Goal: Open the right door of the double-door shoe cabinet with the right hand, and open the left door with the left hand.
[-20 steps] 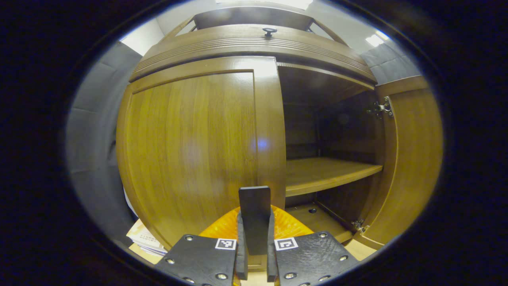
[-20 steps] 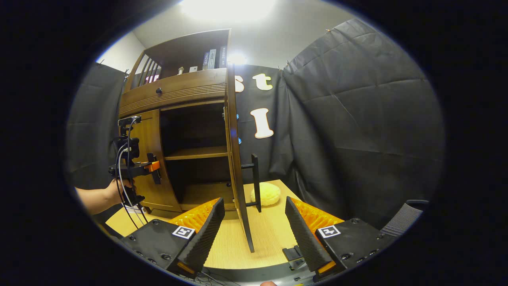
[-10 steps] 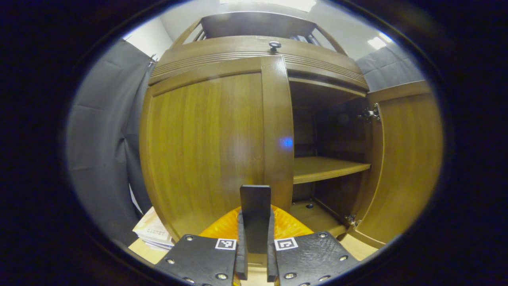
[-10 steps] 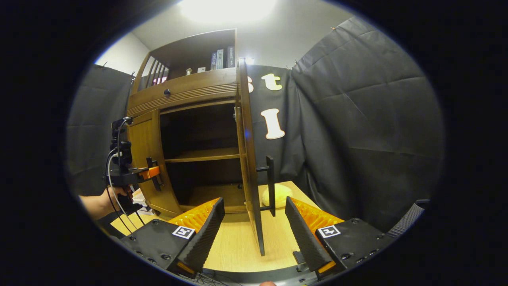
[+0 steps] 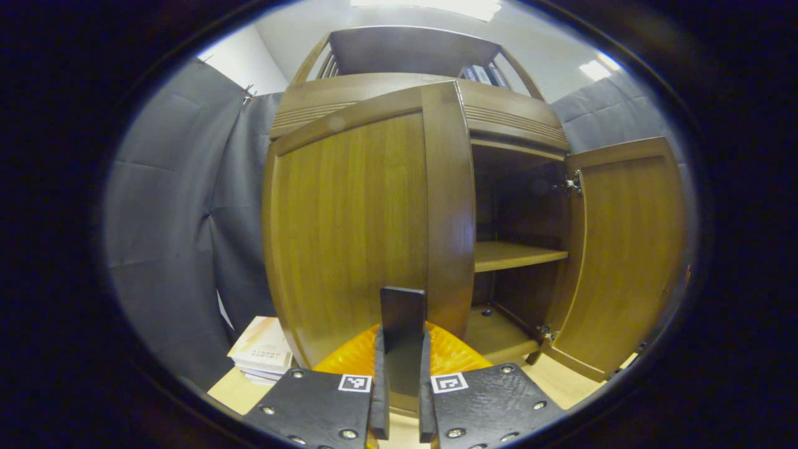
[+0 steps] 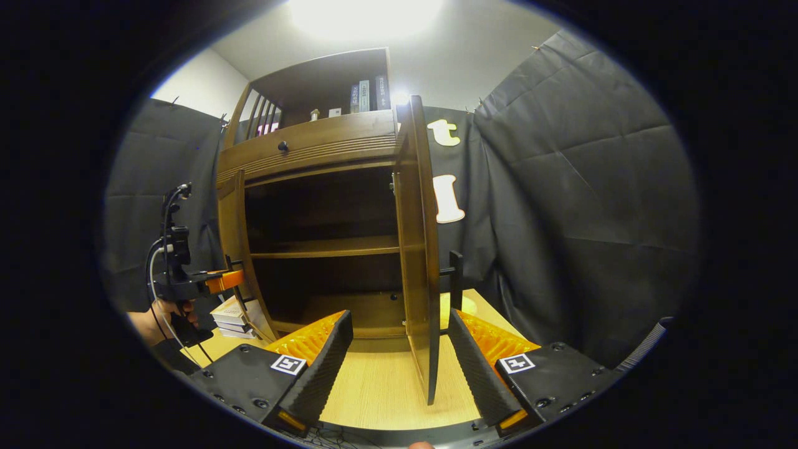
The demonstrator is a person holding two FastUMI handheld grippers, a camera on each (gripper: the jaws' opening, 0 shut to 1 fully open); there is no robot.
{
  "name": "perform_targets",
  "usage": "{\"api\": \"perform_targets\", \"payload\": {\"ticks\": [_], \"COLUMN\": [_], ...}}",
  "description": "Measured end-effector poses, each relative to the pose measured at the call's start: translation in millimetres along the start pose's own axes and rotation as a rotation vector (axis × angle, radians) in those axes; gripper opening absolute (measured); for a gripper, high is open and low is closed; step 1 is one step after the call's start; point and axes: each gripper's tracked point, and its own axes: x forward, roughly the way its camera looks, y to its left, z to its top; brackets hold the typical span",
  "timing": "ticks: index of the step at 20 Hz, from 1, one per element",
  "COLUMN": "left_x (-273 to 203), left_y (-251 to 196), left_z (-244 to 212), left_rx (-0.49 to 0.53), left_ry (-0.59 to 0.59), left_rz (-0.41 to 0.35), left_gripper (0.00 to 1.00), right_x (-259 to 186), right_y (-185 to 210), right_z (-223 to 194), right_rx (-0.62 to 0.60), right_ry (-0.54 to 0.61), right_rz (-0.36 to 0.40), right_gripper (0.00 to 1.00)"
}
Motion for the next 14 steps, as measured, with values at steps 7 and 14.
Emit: {"api": "perform_targets", "payload": {"ticks": [7,14], "left_x": [-41.1,-70.2], "left_y": [31.5,72.3], "left_z": [-5.8,-14.8], "left_rx": [-0.007,-0.015], "left_ry": [0.001,-0.002], "left_rz": [0.02,0.073], "left_gripper": [0.23,0.2], "right_x": [2.9,6.9], "right_y": [27.1,55.5], "right_z": [2.2,0.3], "right_rx": [-0.008,-0.023], "right_ry": [-0.009,-0.009], "right_rz": [0.047,0.102], "right_gripper": [0.92,0.92]}}
